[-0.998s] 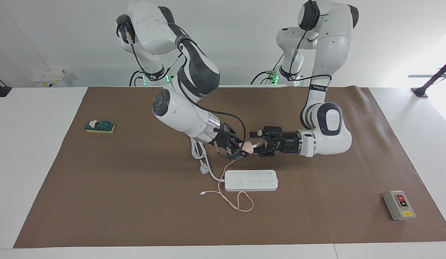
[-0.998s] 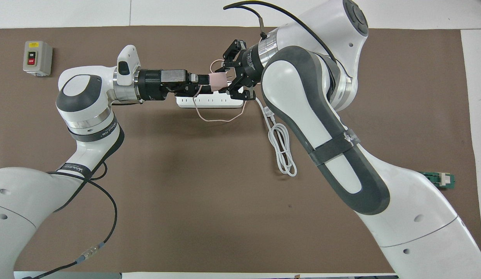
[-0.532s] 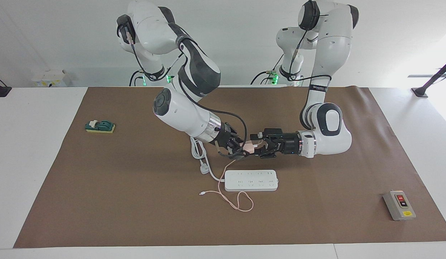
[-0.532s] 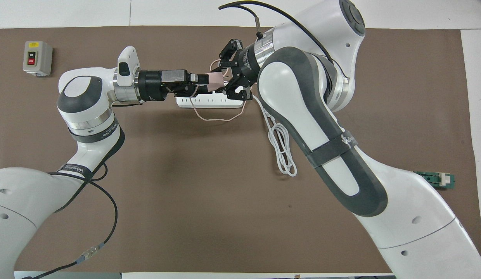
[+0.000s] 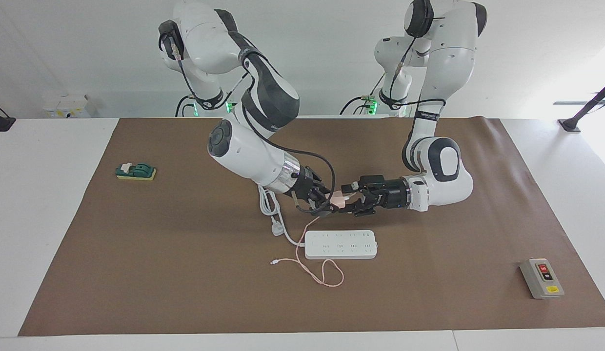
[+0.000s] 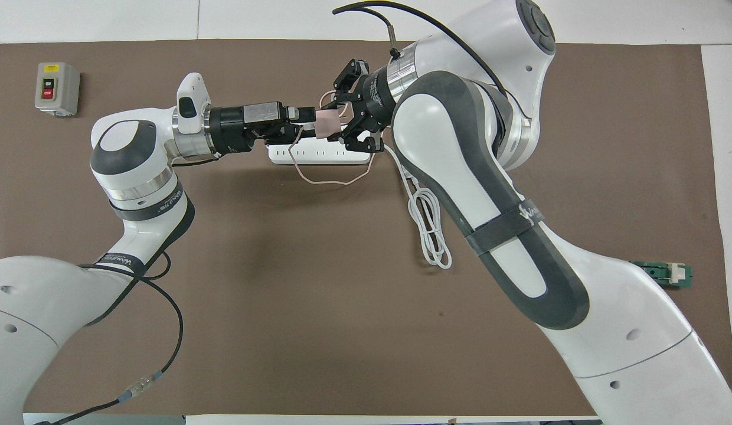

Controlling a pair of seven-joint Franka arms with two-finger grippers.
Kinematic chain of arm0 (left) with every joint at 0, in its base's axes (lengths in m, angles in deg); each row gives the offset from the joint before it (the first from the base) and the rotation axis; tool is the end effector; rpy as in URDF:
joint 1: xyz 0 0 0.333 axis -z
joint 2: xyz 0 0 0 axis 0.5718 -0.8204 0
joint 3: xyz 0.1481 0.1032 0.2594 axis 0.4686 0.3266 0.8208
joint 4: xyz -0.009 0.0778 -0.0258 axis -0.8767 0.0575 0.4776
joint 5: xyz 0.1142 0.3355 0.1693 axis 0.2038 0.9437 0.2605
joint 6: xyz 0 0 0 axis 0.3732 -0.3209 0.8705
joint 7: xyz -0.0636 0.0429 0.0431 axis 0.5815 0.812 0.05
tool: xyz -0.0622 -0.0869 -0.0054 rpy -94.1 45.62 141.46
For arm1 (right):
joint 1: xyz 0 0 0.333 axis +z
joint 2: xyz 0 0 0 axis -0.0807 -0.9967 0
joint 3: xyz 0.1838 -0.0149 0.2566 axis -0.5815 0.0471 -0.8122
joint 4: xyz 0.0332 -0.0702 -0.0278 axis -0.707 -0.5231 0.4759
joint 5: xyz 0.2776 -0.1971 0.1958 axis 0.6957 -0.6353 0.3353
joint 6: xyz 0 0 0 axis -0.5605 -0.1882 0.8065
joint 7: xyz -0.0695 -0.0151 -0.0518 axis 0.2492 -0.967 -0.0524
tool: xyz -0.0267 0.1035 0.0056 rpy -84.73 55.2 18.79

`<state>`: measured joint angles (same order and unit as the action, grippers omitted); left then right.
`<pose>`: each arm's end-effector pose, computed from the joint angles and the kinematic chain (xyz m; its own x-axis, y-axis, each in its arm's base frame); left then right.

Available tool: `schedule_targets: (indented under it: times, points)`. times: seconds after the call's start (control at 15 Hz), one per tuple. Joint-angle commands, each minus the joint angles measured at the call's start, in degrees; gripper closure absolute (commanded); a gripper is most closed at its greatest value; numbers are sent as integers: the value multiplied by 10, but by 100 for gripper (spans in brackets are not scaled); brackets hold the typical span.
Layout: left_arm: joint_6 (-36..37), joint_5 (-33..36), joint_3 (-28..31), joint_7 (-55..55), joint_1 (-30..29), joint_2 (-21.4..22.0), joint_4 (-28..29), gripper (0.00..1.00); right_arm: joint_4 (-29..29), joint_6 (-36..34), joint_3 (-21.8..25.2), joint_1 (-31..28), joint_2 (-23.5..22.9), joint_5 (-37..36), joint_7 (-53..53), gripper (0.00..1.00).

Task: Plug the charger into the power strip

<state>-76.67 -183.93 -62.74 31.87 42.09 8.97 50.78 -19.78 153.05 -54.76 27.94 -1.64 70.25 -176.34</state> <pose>0.6229 -0.2247 0.3532 0.9973 0.0407 0.0605 -0.0610 0.0099 0.9981 0.6814 0.3404 0.4621 0.2056 -0.7340 -0.6473 -0.9785 -0.1666 -0.1218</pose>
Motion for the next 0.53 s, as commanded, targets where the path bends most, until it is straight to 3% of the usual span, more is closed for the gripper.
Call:
schedule_targets:
  times: [0.0,0.47]
  points:
    - [-48,-41,1,-12,7,85,100,0,21,-5,2,0,-12,3,-13,100]
    - [-73,-59,1,-9,12,101,112,0,21,-5,2,0,-12,4,-13,100]
